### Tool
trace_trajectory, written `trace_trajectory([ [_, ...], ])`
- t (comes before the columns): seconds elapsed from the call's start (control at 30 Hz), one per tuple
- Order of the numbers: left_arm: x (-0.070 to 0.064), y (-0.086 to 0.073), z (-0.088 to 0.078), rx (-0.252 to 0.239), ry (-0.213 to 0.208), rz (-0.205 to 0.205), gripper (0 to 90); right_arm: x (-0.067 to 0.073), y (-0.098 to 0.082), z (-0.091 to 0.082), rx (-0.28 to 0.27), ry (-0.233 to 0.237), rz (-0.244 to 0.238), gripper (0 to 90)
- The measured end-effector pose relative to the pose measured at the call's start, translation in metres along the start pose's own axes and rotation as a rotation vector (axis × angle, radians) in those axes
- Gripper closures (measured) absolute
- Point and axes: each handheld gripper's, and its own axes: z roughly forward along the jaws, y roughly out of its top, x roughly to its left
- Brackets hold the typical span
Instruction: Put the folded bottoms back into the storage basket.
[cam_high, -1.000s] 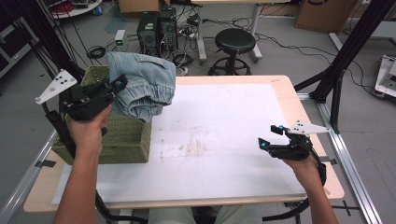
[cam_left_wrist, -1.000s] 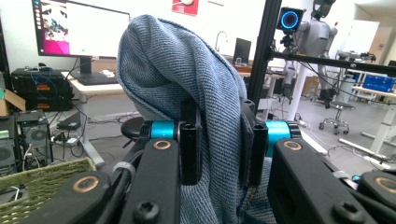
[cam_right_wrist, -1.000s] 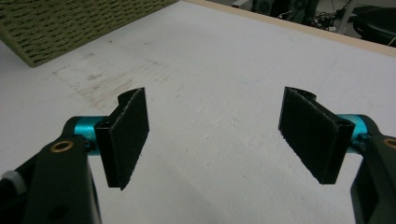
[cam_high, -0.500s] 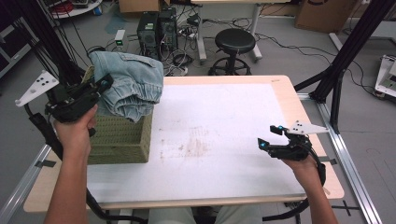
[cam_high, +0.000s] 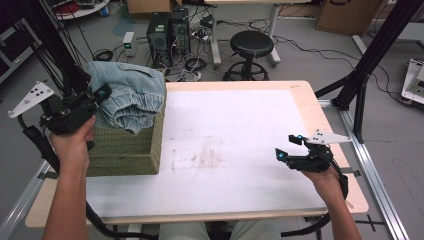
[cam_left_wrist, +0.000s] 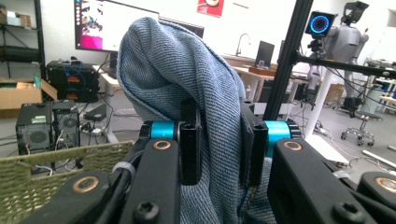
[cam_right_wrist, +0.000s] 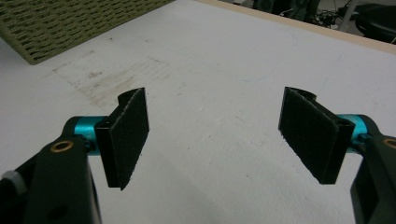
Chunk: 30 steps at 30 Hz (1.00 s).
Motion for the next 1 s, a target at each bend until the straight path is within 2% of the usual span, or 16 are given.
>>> trace_trajectory([
  [0.13,0.008,-0.005,-0.002,0.011,0.006,-0.017,73.8,0.0,0.0,0.001,0.004,0.001,-0.002,24.6],
  [0.27,0.015,-0.012,-0.002,0.033,0.03,-0.029,73.7,0.001,0.0,0.002,0.007,0.0,-0.004,24.6],
  [0.37,0.026,-0.021,0.0,0.052,0.041,-0.076,72.8,0.001,0.0,0.002,0.007,0.002,-0.006,24.6],
  [0.4,0.032,-0.024,0.002,0.071,0.083,-0.093,70.7,0.002,0.0,0.002,0.006,0.002,-0.005,24.7],
  [0.43,0.04,-0.03,0.004,0.098,0.197,-0.12,63.6,0.002,0.0,0.002,0.006,0.002,-0.008,24.7],
  [0.47,0.044,-0.032,0.006,0.137,0.323,-0.133,51.1,0.002,0.0,0.002,0.009,0.003,-0.004,24.7],
  [0.5,0.046,-0.033,0.007,0.156,0.391,-0.126,42.8,0.002,0.0,0.003,0.009,0.002,-0.005,24.6],
  [0.53,0.048,-0.034,0.006,0.153,0.438,-0.104,39.7,0.002,0.0,0.003,0.011,0.001,-0.006,24.7],
  [0.57,0.047,-0.034,0.006,0.142,0.455,-0.081,36.0,0.003,0.0,0.003,0.012,0.0,-0.006,24.7],
  [0.63,0.045,-0.033,0.008,0.131,0.442,-0.05,29.6,0.002,0.0,0.003,0.012,0.001,-0.006,24.6],
  [0.7,0.042,-0.033,0.01,0.118,0.42,-0.032,29.6,0.002,0.0,0.003,0.012,0.002,-0.003,24.7],
  [0.87,0.036,-0.039,0.014,0.091,0.374,-0.017,28.2,0.003,0.0,0.003,0.013,0.004,-0.01,24.7],
  [1.0,0.029,-0.046,0.016,0.068,0.318,0.002,26.4,0.003,0.001,0.002,0.012,0.005,-0.012,24.6],
])
